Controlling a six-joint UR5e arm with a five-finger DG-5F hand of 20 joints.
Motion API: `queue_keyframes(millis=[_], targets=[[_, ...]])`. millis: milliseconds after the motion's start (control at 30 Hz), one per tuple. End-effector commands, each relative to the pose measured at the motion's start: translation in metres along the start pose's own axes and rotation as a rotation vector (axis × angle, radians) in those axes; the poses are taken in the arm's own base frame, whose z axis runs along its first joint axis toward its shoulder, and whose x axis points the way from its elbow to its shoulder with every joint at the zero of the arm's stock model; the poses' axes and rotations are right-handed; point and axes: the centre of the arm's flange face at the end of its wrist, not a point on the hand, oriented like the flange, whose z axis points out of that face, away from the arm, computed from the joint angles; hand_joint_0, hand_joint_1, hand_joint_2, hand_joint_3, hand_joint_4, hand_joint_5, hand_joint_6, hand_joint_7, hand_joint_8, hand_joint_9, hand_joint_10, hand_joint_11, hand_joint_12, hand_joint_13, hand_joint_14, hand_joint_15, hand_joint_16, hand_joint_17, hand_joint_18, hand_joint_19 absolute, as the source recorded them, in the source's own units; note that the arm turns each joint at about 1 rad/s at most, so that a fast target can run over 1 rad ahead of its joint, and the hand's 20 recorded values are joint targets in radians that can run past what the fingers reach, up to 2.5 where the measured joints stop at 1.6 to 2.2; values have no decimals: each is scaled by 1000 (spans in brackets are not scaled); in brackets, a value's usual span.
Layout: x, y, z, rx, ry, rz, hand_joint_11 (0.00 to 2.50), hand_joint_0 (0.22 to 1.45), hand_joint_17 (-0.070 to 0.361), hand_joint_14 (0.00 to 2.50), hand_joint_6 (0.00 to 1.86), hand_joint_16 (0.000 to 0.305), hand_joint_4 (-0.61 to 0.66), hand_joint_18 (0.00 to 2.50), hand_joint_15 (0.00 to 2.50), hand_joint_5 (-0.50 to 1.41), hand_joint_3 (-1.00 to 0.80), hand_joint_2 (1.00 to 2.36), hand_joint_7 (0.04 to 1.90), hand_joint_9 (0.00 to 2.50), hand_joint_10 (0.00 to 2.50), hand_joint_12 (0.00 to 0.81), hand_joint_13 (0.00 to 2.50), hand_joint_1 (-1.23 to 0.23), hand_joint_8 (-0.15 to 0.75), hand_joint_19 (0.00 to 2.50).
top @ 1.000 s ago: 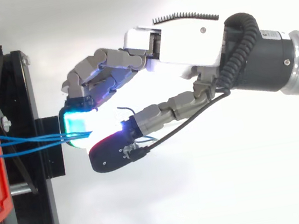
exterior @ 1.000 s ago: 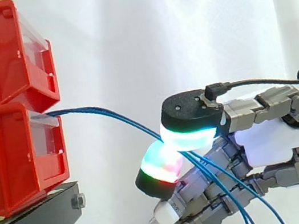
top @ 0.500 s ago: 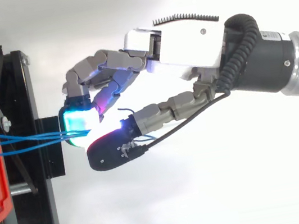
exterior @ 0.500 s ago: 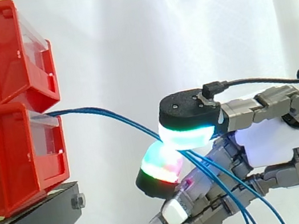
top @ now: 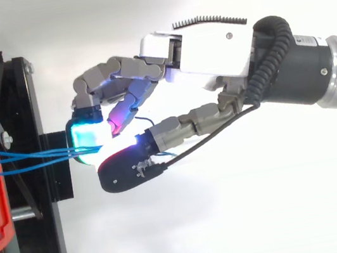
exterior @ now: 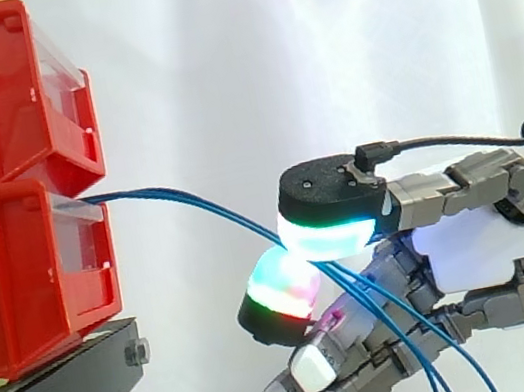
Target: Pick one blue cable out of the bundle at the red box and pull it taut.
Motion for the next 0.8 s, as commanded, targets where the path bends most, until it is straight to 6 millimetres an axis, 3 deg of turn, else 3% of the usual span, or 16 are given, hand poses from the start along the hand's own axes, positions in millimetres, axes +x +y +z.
queue_keyframes(millis=[0,400,633,767], targets=[[0,0,0,0,0,0,184,545,119,5,629,53,92,441,126,25,-275,1010,1296,1005,4,353,468,-566,251,247],[0,0,0,0,0,2,182,535,102,6,596,45,101,396,134,33,-359,1009,1351,1005,4,319,451,-545,221,278],[0,0,0,-1,0,2,186,513,105,6,583,47,105,404,136,31,-394,1007,1386,997,4,328,451,-578,233,275],[0,1,0,-3,0,3,229,488,111,5,638,49,111,397,135,0,-415,1005,1310,916,5,345,410,-641,267,264]])
